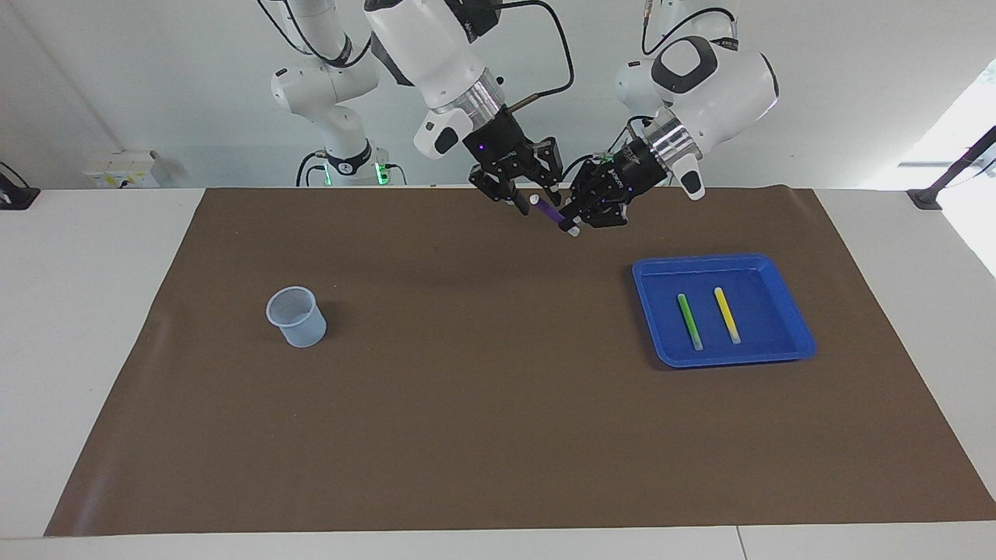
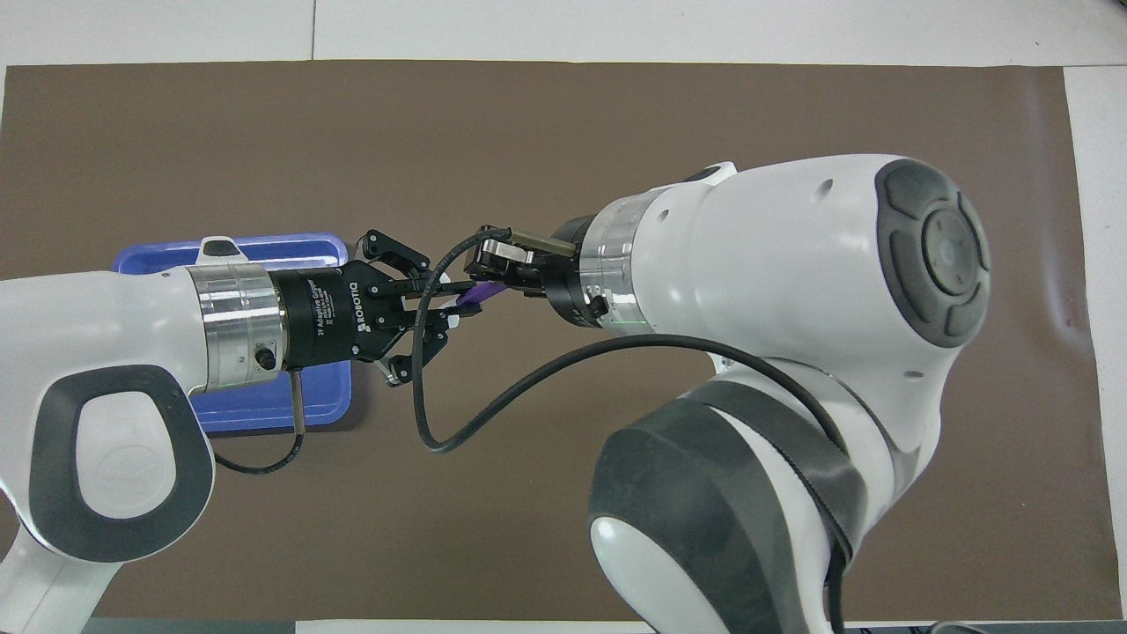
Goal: Transfer and insert pens with both arms
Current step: 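Grasp the purple pen with the right gripper and open the left gripper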
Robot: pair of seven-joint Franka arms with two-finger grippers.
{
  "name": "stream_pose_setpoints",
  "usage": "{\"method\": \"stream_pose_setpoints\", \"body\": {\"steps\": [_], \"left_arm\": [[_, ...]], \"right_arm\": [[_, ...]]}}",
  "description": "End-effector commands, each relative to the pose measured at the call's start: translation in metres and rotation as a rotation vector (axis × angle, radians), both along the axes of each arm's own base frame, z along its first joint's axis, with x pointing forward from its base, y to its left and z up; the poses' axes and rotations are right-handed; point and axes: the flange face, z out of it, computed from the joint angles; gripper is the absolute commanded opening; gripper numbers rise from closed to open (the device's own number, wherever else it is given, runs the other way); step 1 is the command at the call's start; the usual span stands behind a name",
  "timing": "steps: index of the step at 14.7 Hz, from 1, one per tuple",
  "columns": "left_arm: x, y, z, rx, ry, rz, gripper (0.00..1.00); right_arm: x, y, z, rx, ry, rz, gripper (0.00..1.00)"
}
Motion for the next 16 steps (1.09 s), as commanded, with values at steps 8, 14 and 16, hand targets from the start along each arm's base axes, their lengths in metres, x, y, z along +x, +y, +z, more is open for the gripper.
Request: {"method": "stream_pose_setpoints", "body": {"steps": [8,14,16], "left_arm": [[-0.014,-0.003,0.004,-0.012,-0.009,0.017,0.92],[-0.013,0.010,0.007,-0.008,-0.017,0.025,1.00],[-0.006,0.028,0.005,0.007,-0.024,0.030,1.00]], "right_arm": [[0.003,-0.002,-0.003,-0.034,-0.019,0.007,0.00],[0.014,-0.042,-0.030,-0.131,-0.028,0.043,0.00],[0.017,-0.067,-0.043,-0.216,-0.051,0.077,0.00]]}}
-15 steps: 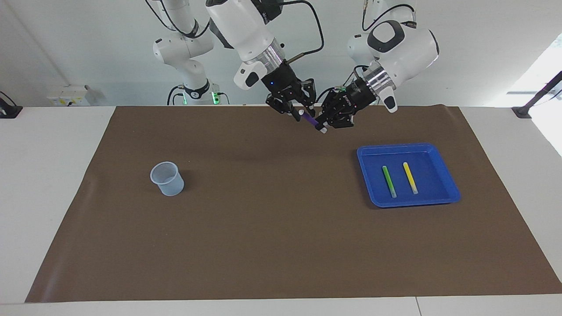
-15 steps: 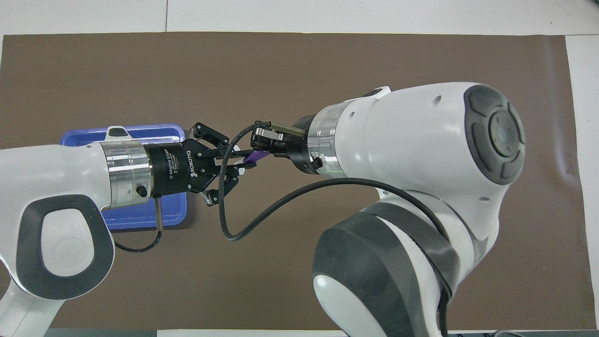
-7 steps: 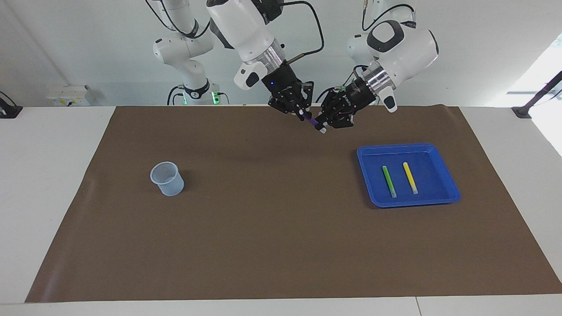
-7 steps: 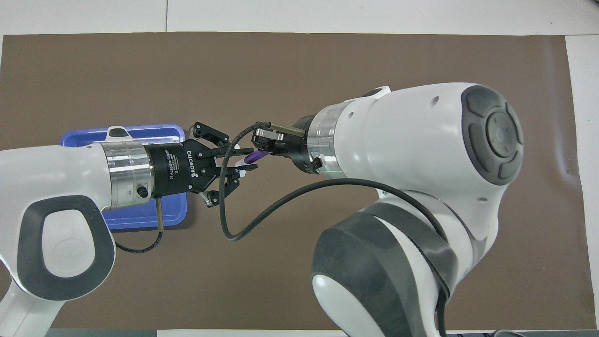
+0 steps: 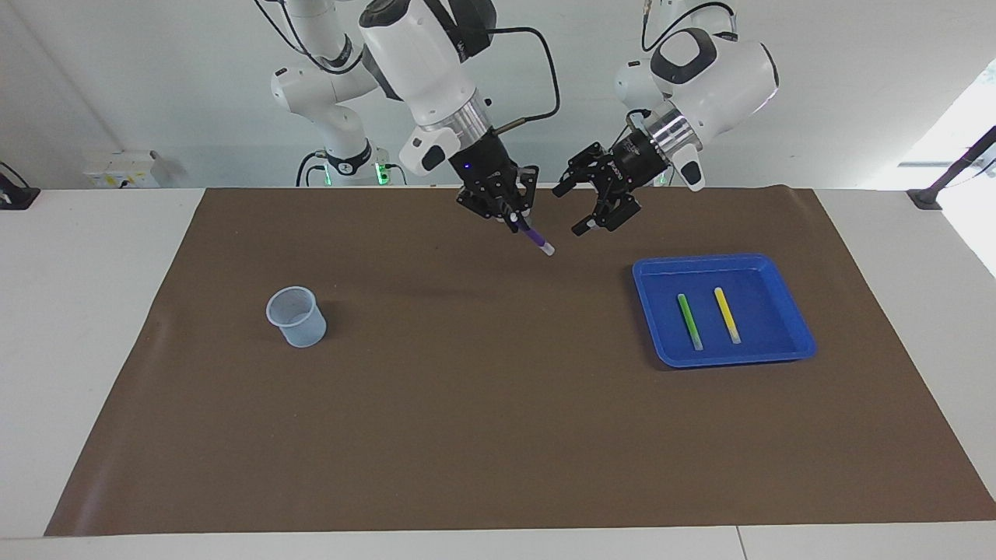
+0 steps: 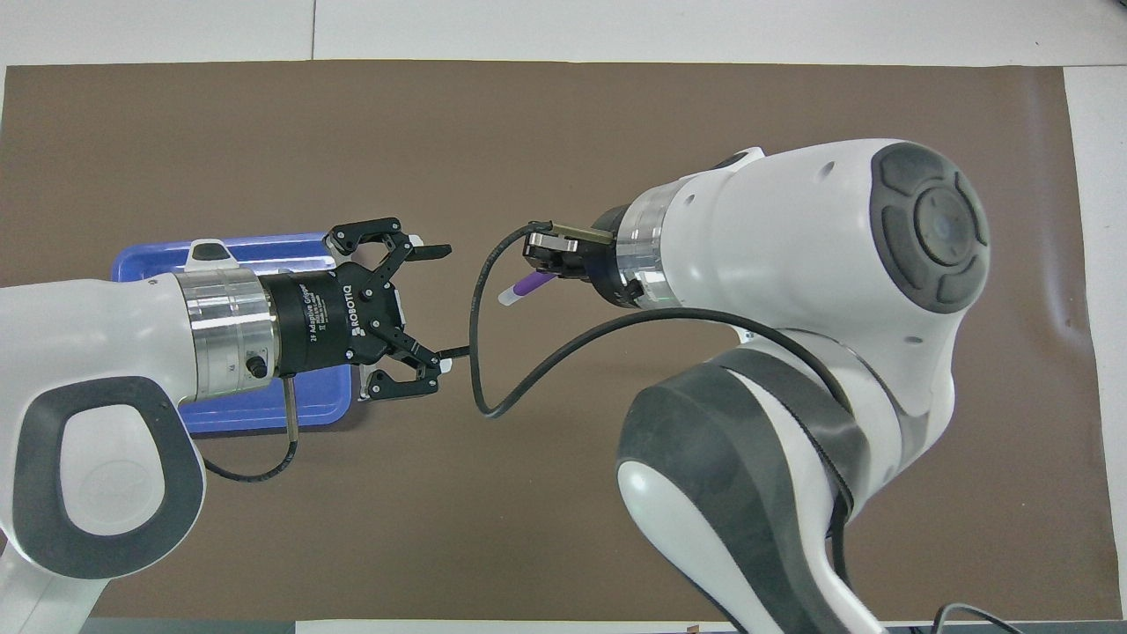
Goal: Transfer and insert pens with both arms
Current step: 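Carry the purple pen to the cup with the right gripper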
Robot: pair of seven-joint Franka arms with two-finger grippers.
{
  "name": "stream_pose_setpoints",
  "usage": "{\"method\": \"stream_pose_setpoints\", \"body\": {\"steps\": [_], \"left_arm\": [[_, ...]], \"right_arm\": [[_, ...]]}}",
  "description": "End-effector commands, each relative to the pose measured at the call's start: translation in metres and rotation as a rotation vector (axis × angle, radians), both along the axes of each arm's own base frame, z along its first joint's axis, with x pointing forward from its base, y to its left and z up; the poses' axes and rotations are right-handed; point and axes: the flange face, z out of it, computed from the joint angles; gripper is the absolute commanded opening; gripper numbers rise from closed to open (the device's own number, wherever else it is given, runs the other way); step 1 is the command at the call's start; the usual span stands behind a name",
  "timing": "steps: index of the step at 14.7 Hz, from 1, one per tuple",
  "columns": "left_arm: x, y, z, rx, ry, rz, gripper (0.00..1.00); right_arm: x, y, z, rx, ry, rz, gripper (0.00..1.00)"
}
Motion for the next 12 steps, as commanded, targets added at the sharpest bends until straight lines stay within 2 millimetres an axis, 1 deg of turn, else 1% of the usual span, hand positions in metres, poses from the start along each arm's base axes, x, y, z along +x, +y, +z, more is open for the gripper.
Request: {"method": "stream_pose_setpoints", "body": {"steps": [1,2,3,4,6,8,9,10,11,12], "left_arm": [[-0.003,0.023,-0.004,0.023,-0.029,-0.011,1.00],[-0.004,0.035,-0.009,0.059,-0.051,-0.039,1.00],[-0.002,0.048,-0.013,0.101,-0.070,-0.074,1.00],[-0.002,0.057,-0.017,0.146,-0.089,-0.134,1.00],[-0.002,0.074,-0.024,0.237,-0.136,-0.241,1.00],[0.001,0.098,-0.032,0.301,-0.181,-0.338,1.00],[0.001,0.109,-0.039,0.324,-0.209,-0.391,1.00],[0.003,0.123,-0.042,0.367,-0.250,-0.451,1.00],[0.003,0.136,-0.046,0.415,-0.272,-0.511,1.00],[0.006,0.155,-0.049,0.448,-0.294,-0.544,1.00]], "right_arm": [[-0.002,-0.042,-0.016,-0.143,-0.040,0.079,0.00],[-0.001,-0.053,-0.019,-0.212,-0.065,0.125,0.00],[0.002,-0.071,-0.023,-0.269,-0.065,0.149,0.00],[0.002,-0.092,-0.025,-0.320,-0.060,0.179,0.00],[0.000,-0.141,-0.032,-0.361,-0.059,0.219,0.00],[-0.005,-0.189,-0.040,-0.388,-0.063,0.256,0.00],[-0.004,-0.212,-0.044,-0.401,-0.063,0.272,0.00],[0.001,-0.242,-0.047,-0.413,-0.073,0.281,0.00],[0.003,-0.265,-0.050,-0.424,-0.084,0.304,0.00],[0.003,-0.286,-0.054,-0.436,-0.098,0.328,0.00]]}}
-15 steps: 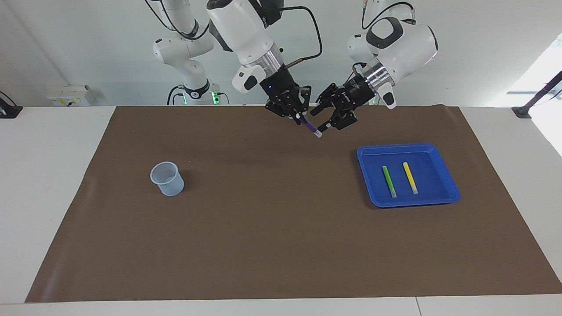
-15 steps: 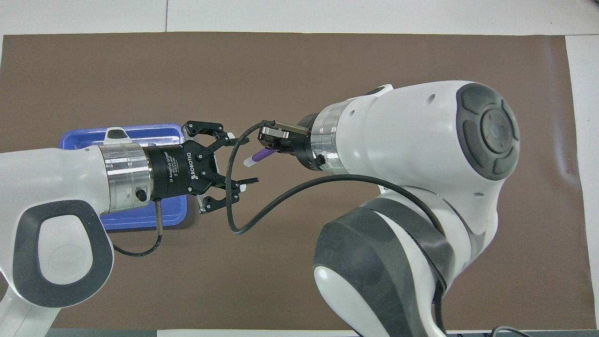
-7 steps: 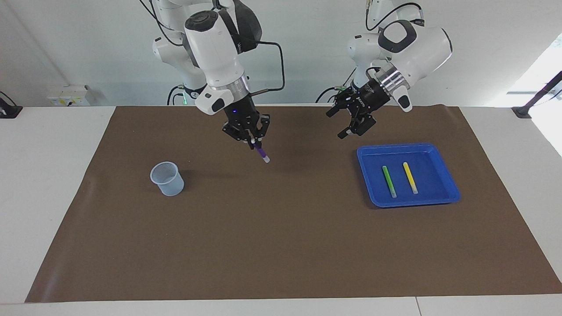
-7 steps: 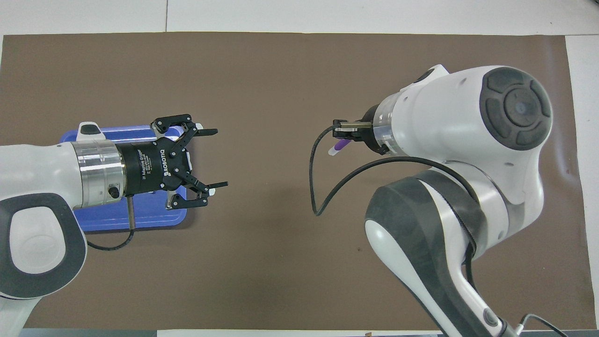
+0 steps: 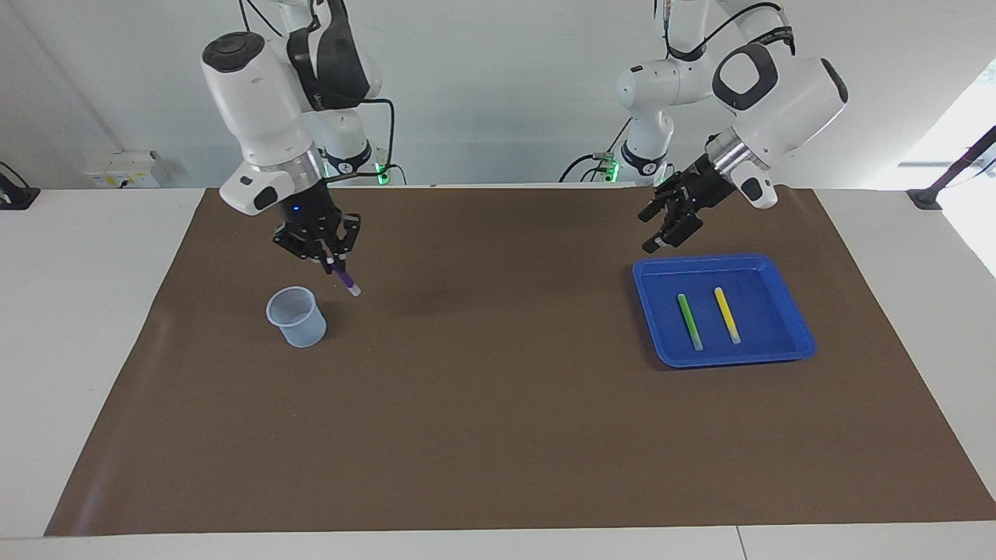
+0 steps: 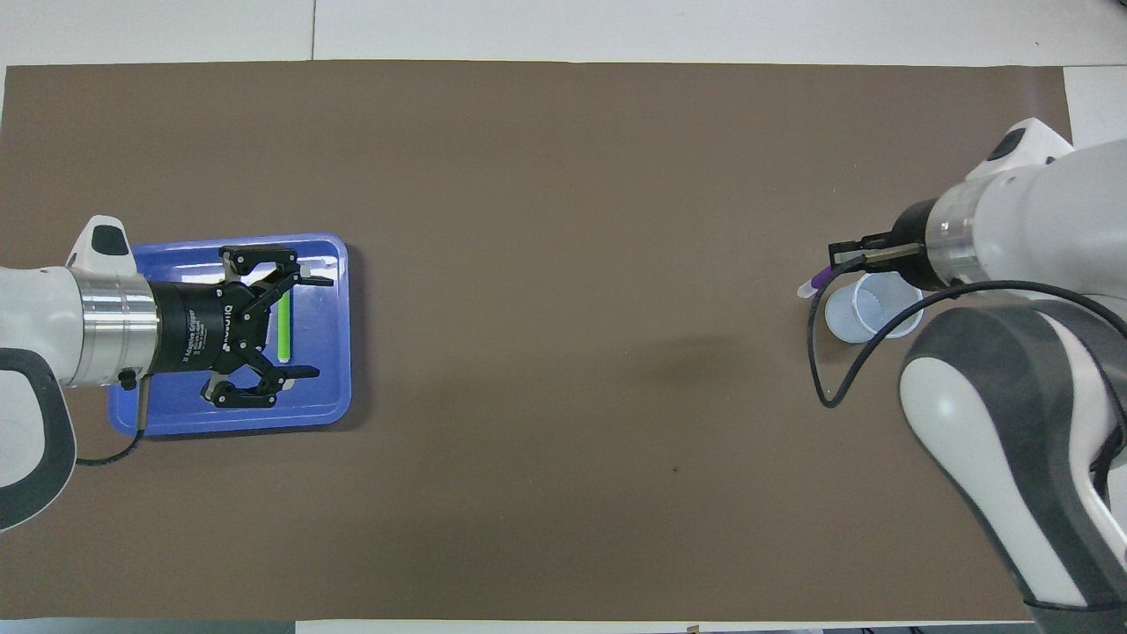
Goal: Transfer and insert pens with both arms
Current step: 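Carry the purple pen to the cup with the right gripper, then drop the purple pen into the cup while the left gripper grasps the yellow pen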
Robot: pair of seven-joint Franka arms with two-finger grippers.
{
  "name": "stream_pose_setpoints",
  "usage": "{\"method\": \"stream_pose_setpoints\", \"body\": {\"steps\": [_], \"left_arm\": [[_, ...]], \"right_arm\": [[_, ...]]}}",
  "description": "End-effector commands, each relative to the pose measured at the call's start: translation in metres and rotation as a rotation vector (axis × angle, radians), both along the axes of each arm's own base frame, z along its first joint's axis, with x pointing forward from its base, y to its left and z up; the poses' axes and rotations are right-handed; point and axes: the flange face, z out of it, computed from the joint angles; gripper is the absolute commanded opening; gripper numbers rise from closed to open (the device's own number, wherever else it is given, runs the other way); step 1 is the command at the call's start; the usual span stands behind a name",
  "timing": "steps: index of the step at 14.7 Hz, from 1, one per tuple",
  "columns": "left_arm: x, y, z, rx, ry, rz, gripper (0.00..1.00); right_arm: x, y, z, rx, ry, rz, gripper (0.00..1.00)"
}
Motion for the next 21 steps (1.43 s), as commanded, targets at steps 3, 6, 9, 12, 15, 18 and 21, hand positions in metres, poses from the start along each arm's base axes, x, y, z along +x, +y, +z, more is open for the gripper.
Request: {"method": "stream_pose_setpoints", "body": {"steps": [3,6,9,12,15,18,21], "left_arm": [[-0.002,0.058,-0.018,0.154,-0.105,-0.251,1.00],[0.009,0.076,-0.052,0.218,-0.135,-0.473,1.00],[0.020,0.103,-0.082,0.293,-0.205,-0.756,1.00],[0.033,0.130,-0.112,0.375,-0.235,-0.924,1.00],[0.049,0.139,-0.148,0.408,-0.284,-1.020,0.98],[0.059,0.142,-0.173,0.453,-0.284,-1.079,0.96],[0.066,0.142,-0.196,0.477,-0.287,-1.128,0.91]], "right_arm": [[-0.016,-0.070,-0.032,-0.058,-0.038,0.089,0.00],[-0.024,-0.090,-0.057,-0.071,-0.057,0.091,0.00],[-0.029,-0.102,-0.079,-0.076,-0.068,0.073,0.00],[-0.033,-0.104,-0.099,-0.079,-0.078,0.066,0.00],[-0.035,-0.111,-0.109,-0.081,-0.081,0.053,0.00],[-0.035,-0.111,-0.120,-0.080,-0.073,0.052,0.00],[-0.033,-0.111,-0.127,-0.077,-0.065,0.047,0.00]]}}
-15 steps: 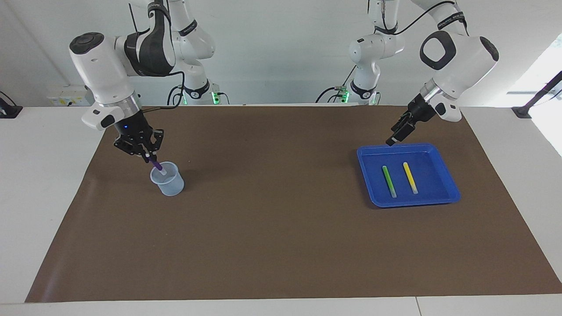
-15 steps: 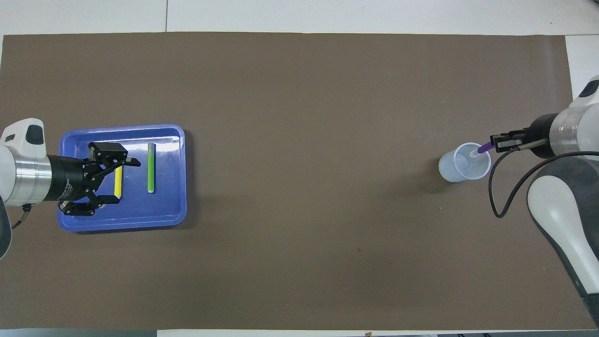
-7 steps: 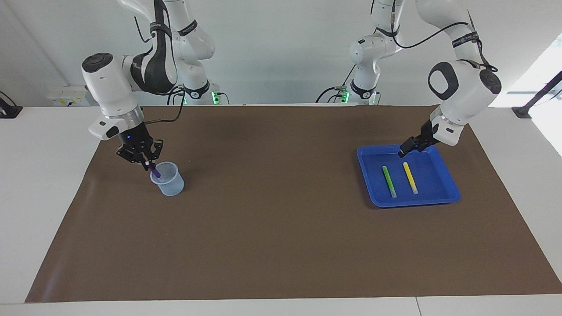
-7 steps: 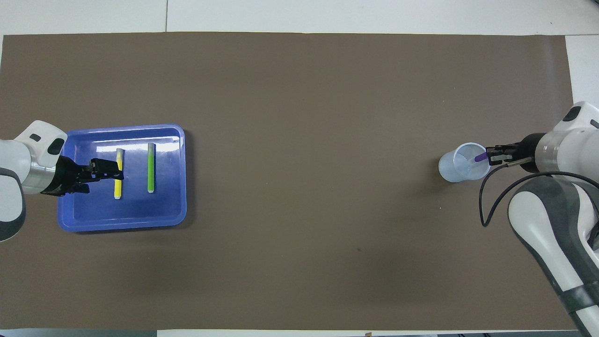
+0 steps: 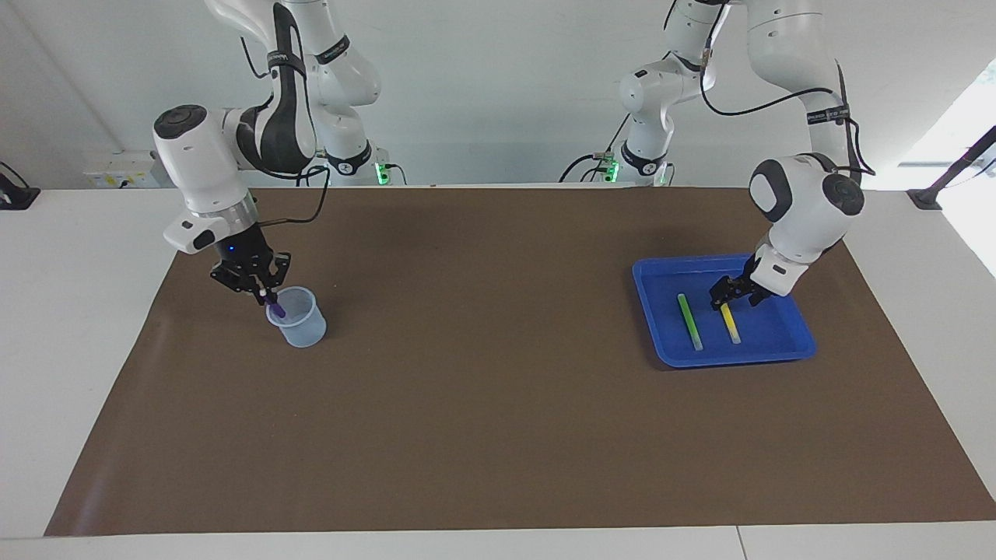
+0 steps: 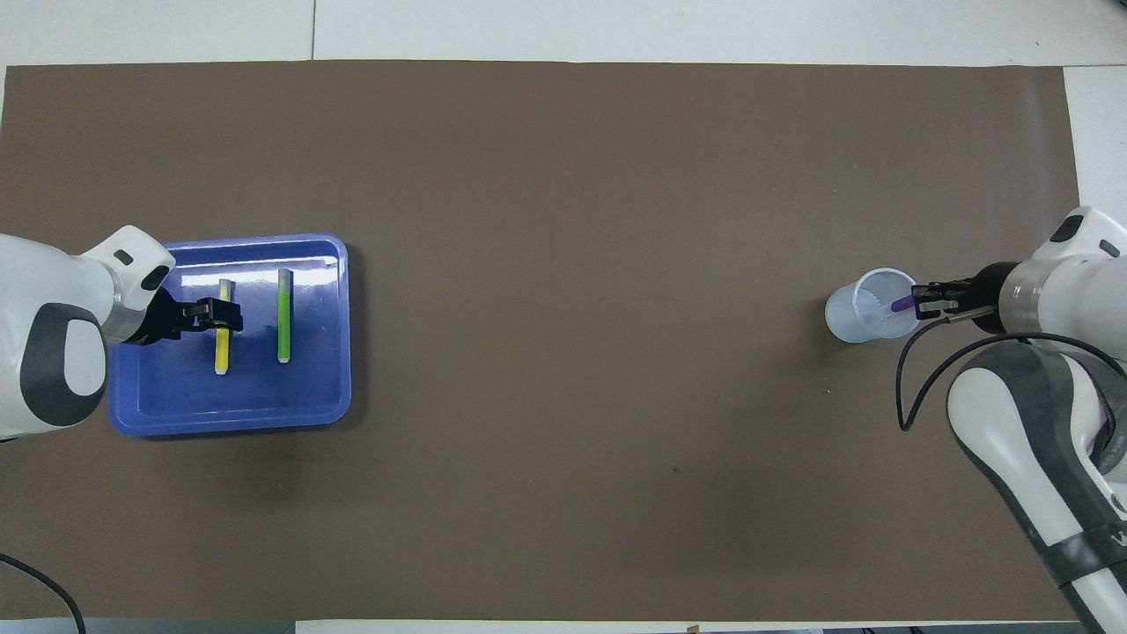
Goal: Transfer and insert pens with both arms
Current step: 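Drop the purple pen into the cup while the left gripper grasps the yellow pen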
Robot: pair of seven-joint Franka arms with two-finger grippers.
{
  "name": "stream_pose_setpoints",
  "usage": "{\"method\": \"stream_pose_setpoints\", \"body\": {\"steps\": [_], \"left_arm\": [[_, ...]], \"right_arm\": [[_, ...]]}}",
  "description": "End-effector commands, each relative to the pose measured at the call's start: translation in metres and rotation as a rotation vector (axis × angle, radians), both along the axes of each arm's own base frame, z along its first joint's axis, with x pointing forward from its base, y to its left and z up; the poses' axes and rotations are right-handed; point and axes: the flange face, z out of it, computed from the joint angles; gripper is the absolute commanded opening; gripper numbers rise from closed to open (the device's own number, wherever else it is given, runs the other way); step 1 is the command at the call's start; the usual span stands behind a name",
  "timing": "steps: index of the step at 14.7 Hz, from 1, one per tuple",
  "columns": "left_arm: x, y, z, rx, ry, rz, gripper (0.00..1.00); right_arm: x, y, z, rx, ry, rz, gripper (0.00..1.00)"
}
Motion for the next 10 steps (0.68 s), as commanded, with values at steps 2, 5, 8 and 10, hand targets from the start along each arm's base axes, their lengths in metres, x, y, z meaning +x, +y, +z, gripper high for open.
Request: {"method": "stream_pose_setpoints", "body": {"steps": [2,5,8,10], "left_arm": [[0.008,0.002,-0.011,0.014,-0.018,-0.039,0.82],[0.016,-0.001,-0.015,0.007,-0.018,-0.043,0.77],[0.017,-0.001,-0.016,0.010,-0.019,-0.049,0.70],[0.017,-0.002,-0.017,0.014,-0.015,-0.055,0.69]], "right_arm": [[-0.001,-0.003,-0.007,-0.018,-0.001,0.015,0.00],[-0.001,-0.003,-0.007,-0.018,0.001,0.015,0.00],[-0.001,-0.003,-0.008,-0.017,0.001,0.012,0.54],[0.000,-0.004,-0.006,-0.014,-0.002,0.001,0.83]]}}
